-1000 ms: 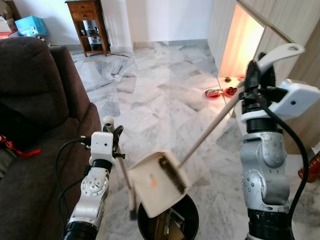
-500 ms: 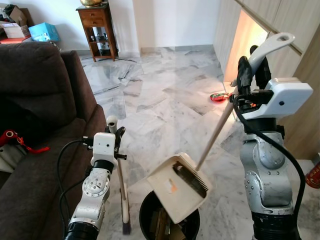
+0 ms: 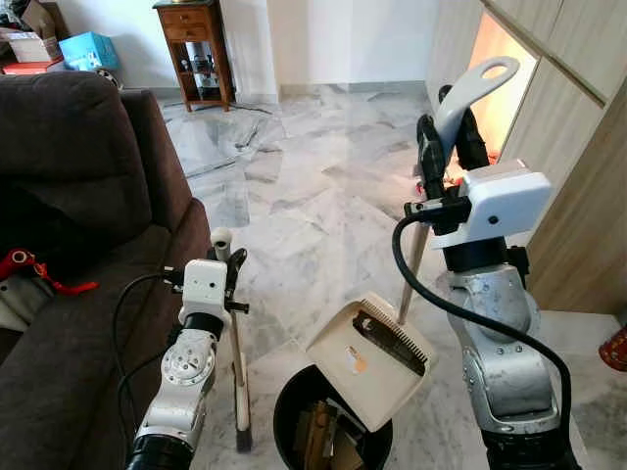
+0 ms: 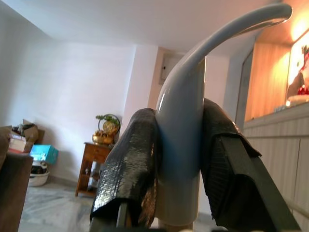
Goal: Sweep floor
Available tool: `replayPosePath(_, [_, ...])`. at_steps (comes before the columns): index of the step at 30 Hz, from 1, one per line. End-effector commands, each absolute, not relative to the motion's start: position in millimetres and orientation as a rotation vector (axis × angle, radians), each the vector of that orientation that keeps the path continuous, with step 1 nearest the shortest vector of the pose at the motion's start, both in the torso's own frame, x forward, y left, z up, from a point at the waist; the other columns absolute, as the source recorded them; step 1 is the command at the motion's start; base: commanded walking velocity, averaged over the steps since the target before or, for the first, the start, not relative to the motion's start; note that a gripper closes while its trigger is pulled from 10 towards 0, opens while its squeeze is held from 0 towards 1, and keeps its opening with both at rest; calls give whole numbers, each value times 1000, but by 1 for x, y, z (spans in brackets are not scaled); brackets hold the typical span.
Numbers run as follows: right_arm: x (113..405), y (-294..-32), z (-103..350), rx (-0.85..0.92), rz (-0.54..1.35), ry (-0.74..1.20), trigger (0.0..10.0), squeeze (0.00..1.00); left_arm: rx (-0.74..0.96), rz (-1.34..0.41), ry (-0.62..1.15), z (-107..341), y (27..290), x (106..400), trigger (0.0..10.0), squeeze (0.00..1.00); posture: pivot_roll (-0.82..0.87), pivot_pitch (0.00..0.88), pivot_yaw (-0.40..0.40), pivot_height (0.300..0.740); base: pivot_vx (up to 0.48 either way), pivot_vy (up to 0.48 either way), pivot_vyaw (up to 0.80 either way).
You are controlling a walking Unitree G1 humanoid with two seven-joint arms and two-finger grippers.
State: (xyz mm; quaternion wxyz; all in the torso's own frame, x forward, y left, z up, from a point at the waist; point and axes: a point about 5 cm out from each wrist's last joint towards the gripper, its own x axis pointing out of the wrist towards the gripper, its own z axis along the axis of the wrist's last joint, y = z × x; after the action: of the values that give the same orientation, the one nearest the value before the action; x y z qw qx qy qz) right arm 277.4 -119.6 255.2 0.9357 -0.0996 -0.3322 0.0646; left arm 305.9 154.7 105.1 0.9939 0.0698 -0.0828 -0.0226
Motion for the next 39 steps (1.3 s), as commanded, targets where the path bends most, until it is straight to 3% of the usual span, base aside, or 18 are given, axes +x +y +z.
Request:
replayPosePath(1, [265, -115, 274, -206, 134, -789, 10000, 0, 140, -44, -230, 118, 155, 308, 10000, 0, -93, 13, 69, 740, 0, 0, 0])
replayPosePath(18, [238, -118, 284, -92, -6, -826, 10000, 0, 136, -46, -233, 119, 155, 311, 10000, 0, -101, 14, 78, 740, 0, 0, 0])
replayPosePath(39, [215, -109, 295, -143, -68, -907, 10000, 0, 135, -52, -235, 121, 154, 316, 10000, 0, -110, 12, 92, 740, 0, 0, 0])
